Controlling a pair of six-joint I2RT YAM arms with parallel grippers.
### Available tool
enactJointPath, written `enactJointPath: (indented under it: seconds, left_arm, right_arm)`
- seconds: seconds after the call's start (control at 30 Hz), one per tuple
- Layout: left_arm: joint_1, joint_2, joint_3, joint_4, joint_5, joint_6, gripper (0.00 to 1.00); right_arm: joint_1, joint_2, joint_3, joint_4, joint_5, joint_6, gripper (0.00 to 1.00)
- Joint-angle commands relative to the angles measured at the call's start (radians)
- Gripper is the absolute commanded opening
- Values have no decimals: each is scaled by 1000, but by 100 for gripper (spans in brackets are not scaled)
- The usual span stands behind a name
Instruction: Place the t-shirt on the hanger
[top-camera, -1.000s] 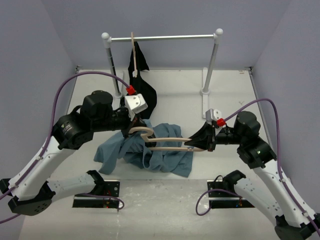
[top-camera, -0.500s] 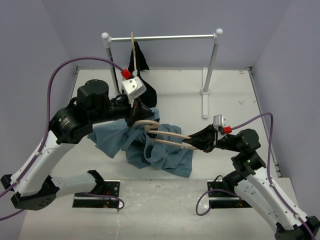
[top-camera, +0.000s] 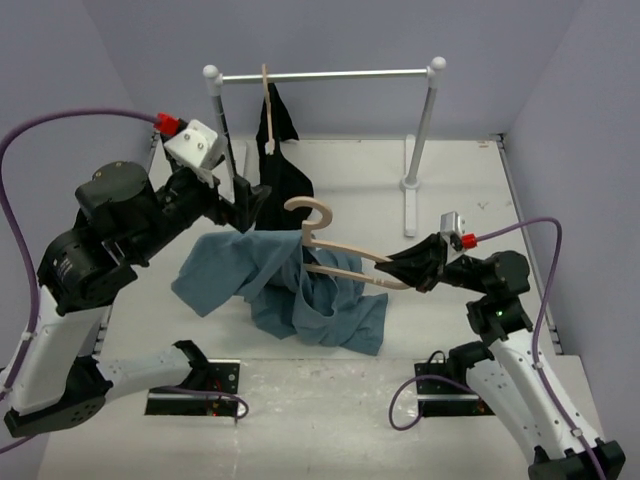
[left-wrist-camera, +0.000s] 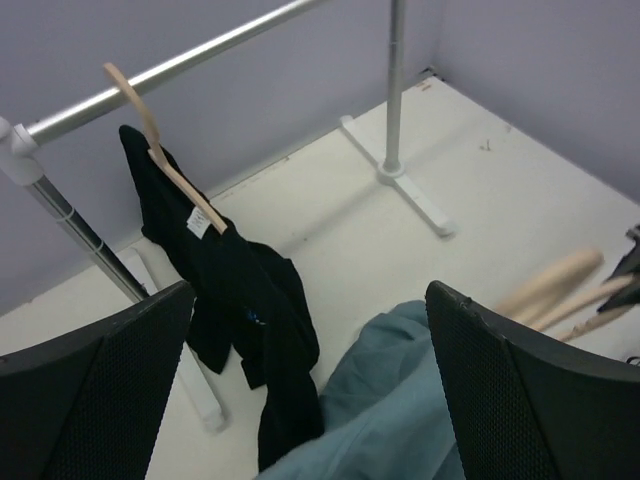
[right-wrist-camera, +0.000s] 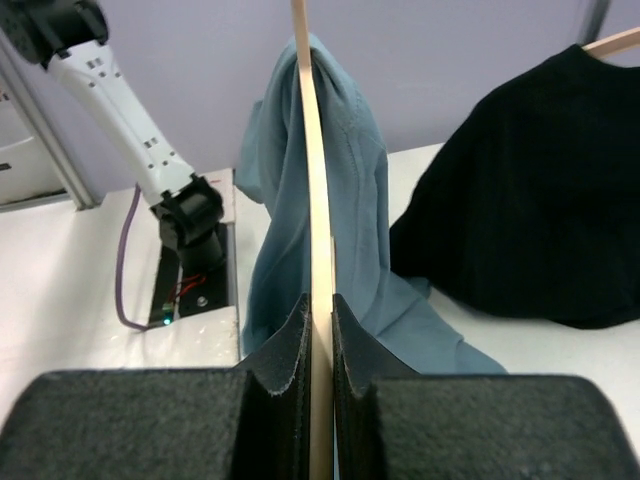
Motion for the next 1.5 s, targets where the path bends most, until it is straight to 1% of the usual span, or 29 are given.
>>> enactJointPath:
  seconds: [0.0, 0.1, 0.13, 0.3, 0.37, 0.43, 0.47, 0.5, 0.57, 0.6, 0.63, 0.67, 0.8, 0.83, 0.87, 0.9, 0.93, 0.97, 1.0, 1.03, 1.13, 1.17, 1.2, 1.3, 1.33, 1.37, 1.4, 1.43, 1.47]
  left_arm:
    - [-3, -131, -187, 66, 251, 221, 100]
    - [-3, -206, -286, 77, 454, 344, 100]
    - [-3, -216, -307, 91, 476, 364, 100]
    - [-5, -142, -360, 81, 400, 411, 100]
    - [-6, -116, -357, 80, 447, 415, 99]
    - [-5, -89, -337, 55, 503, 421, 91]
    - [-5, -68, -326, 45, 527, 423, 85]
    - [-5, -46, -314, 29, 564, 423, 72]
    - [-5, -26, -303, 12, 613, 424, 58]
    - [-5, -12, -292, -5, 648, 429, 40]
    - [-5, -6, -284, -17, 698, 434, 16]
    - [-5, -8, -282, -18, 714, 435, 1]
    - [-5, -88, -328, 45, 701, 432, 0]
    - [-5, -113, -352, 91, 679, 423, 0]
    - [-5, -139, -376, 135, 655, 412, 0]
    - [-5, -165, -400, 154, 612, 389, 0]
    - [-5, -174, -405, 166, 576, 370, 0]
    - [-5, -174, -404, 166, 549, 356, 0]
    - [-5, -168, -401, 155, 530, 346, 0]
    - [-5, -153, -397, 143, 518, 335, 0]
    - [-5, -120, -394, 125, 466, 300, 0]
    - [-5, -109, -394, 124, 453, 287, 0]
    - [-5, -102, -393, 125, 454, 278, 0]
    - [-5, -74, -387, 128, 511, 245, 0]
    - [-5, -67, -388, 136, 520, 234, 0]
    - [-5, -60, -390, 145, 525, 222, 0]
    - [-5, -52, -392, 156, 526, 212, 0]
    - [-5, -43, -393, 168, 520, 201, 0]
    - [-5, -28, -392, 173, 515, 187, 0]
  right_arm:
    - [-71, 23, 112, 108, -125, 90, 0]
    - [-135, 33, 156, 109, -196, 129, 0]
    - [-159, 40, 171, 109, -225, 137, 0]
    - [-184, 74, 232, 109, -317, 160, 0]
    - [-184, 88, 254, 109, -341, 167, 0]
    - [-184, 99, 272, 111, -366, 169, 0]
    - [-184, 104, 281, 110, -380, 170, 0]
    - [-184, 110, 293, 109, -401, 169, 0]
    - [-184, 111, 306, 109, -424, 165, 0]
    - [-184, 111, 311, 109, -425, 161, 0]
    - [-184, 114, 319, 108, -424, 158, 0]
    - [-185, 118, 322, 109, -424, 159, 0]
    - [-191, 138, 319, 105, -379, 168, 0]
    - [-197, 136, 311, 103, -322, 175, 10]
    - [-202, 133, 302, 98, -263, 182, 28]
    - [-205, 123, 294, 72, -209, 189, 81]
    - [-208, 107, 298, -11, -80, 186, 95]
    - [-210, 90, 312, -108, 60, 186, 99]
    - [-210, 75, 335, -208, 194, 191, 99]
    - [-210, 60, 361, -372, 330, 200, 99]
    - [-210, -18, 399, -560, 677, 196, 99]
    - [-210, -60, 383, -591, 719, 204, 99]
    - [-210, -88, 359, -594, 699, 228, 99]
    - [-197, -76, 248, -523, 465, 391, 89]
    - [-166, -73, 208, -488, 455, 416, 88]
    - [-126, -70, 171, -456, 469, 429, 88]
    - [-59, -72, 139, -429, 520, 433, 89]
    - [45, -78, 114, -407, 623, 426, 90]
    - [93, -60, 104, -394, 657, 428, 90]
